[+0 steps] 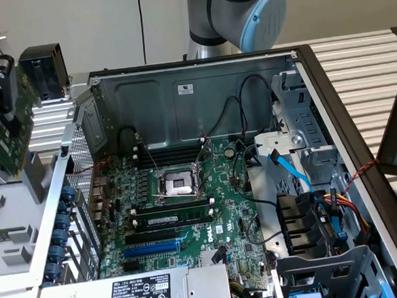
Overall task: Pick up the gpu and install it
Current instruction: 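Pick up the gpu and move the gpu toward the slot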
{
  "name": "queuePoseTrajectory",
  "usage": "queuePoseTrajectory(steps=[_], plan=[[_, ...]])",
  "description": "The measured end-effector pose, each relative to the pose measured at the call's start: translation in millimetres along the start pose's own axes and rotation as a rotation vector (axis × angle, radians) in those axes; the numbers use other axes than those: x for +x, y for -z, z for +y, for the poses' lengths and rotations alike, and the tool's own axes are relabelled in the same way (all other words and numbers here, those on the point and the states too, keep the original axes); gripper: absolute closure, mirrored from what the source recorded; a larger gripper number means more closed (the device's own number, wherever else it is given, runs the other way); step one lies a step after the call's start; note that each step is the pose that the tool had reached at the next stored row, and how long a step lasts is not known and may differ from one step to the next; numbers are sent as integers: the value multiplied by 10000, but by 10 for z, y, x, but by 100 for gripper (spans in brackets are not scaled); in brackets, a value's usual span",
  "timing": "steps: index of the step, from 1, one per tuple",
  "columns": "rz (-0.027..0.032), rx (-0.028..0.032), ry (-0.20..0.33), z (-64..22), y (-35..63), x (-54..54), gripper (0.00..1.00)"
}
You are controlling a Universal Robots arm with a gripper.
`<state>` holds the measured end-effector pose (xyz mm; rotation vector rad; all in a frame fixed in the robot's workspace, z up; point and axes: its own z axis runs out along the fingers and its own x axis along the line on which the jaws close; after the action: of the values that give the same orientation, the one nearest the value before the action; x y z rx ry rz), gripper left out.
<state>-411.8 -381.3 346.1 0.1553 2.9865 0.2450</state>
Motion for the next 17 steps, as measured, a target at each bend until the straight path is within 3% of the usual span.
queuePoseTrajectory(steps=[2, 4, 11, 16, 17], plan=[[22, 1, -5, -7, 89, -38, 72], [80, -6, -16, -12, 146, -72, 72], [407, -86, -82, -32, 269, -160, 72], [584, -98, -115, -53, 378, -244, 72], [624, -133, -126, -63, 378, -252, 72]])
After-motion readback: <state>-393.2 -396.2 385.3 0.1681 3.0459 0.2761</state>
